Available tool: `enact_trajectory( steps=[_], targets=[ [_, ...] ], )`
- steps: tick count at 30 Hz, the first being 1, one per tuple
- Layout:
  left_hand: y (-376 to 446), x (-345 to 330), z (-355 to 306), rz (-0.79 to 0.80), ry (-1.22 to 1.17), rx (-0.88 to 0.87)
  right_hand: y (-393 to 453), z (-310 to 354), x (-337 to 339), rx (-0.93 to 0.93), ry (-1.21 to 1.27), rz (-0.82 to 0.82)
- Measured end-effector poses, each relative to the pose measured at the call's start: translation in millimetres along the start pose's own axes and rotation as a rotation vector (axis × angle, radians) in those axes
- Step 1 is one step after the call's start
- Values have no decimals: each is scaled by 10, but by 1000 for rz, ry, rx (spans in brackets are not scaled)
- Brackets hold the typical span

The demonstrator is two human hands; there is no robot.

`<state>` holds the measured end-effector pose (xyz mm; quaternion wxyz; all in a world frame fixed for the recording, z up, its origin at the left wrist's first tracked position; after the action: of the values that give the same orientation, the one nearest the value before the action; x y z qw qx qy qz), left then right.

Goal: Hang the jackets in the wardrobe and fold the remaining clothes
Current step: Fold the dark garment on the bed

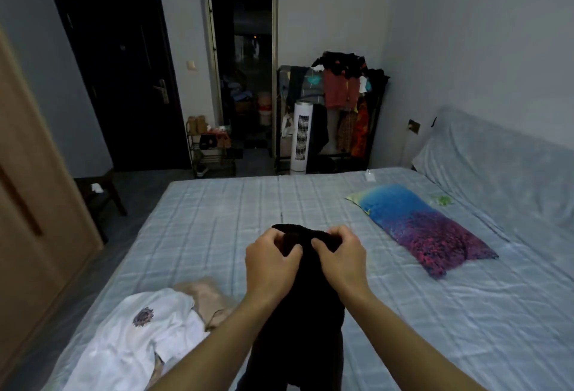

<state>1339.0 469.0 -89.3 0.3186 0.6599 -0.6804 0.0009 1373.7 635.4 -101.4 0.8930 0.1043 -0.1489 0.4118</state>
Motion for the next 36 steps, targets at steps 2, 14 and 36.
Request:
enact_trajectory(
  steps=[2, 14, 36],
  targets=[
    [-70, -11, -10, -29, -30, 6, -52, -29, 0, 12, 13, 32],
    [-387, 125, 65, -68, -192, 72, -330, -155, 7, 26, 50, 265],
    [-826, 216, 44, 311, -247, -122, -777, -402, 17, 142, 20, 206]
  ],
)
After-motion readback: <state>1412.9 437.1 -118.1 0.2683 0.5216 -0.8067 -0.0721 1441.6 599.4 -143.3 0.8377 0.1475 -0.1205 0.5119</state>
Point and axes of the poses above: each hand's wrist, its own y-axis towards the middle knuckle, its own x-axis out of the back of the hand, z = x × y, the point moved 6 cm from there along y, towards the middle knuckle, and after that the axes turned 11 degrees about -x, right-handed, at the moved point
